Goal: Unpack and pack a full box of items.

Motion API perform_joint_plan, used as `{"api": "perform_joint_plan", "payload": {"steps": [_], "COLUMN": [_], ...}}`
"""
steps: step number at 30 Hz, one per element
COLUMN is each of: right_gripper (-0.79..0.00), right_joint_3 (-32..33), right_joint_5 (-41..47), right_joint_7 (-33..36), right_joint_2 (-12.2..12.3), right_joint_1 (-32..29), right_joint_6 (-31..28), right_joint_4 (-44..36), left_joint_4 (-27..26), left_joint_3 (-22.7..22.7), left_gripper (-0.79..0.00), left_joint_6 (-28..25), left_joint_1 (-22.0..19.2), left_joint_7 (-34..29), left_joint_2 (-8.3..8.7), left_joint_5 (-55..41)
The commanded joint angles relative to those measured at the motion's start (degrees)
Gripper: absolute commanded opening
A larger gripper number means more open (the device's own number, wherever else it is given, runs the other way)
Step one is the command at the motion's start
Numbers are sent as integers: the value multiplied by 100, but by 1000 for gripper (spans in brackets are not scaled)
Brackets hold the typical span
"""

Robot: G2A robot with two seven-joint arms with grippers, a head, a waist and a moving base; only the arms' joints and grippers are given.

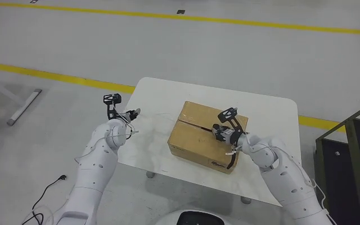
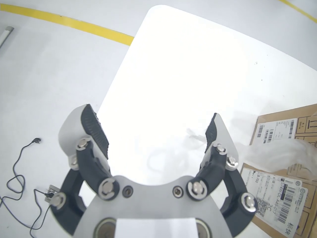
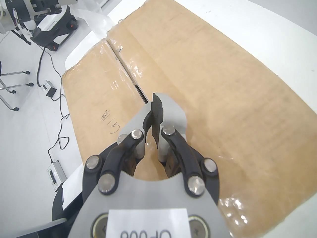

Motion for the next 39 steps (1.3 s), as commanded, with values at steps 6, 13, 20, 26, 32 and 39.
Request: {"api": "perform_joint_plan", "payload": {"steps": [6, 13, 20, 26, 32, 39], "right_gripper": [-785, -785, -785, -785, -785, -785], "right_joint_3": [9, 23, 42, 219, 677, 1270], "right_joint_5": [-20, -42, -72, 60, -378, -1119], "right_joint_7": [49, 91, 137, -260, -767, -965], "right_joint_2": [12, 23, 34, 40, 115, 218], "right_joint_1": [-64, -114, -127, -137, -152, -669], "right_joint_6": [56, 104, 157, 246, 345, 949], "right_joint_4": [5, -23, -53, -211, -605, -1150], "left_joint_4": [-167, -306, -417, -677, -1378, -1849], "left_joint_3": [-125, -262, -356, -319, 83, 777], "left_gripper": [0, 0, 0, 0, 0, 0], "left_joint_6": [1, 46, 73, -129, -885, -1702], "left_joint_1": [51, 92, 129, 197, 393, 394], "left_joint_7": [-5, 46, 40, -83, -336, -390], "left_joint_2": [48, 92, 129, 131, 68, -49], "left_joint_5": [47, 69, 106, -1, -331, -633]}}
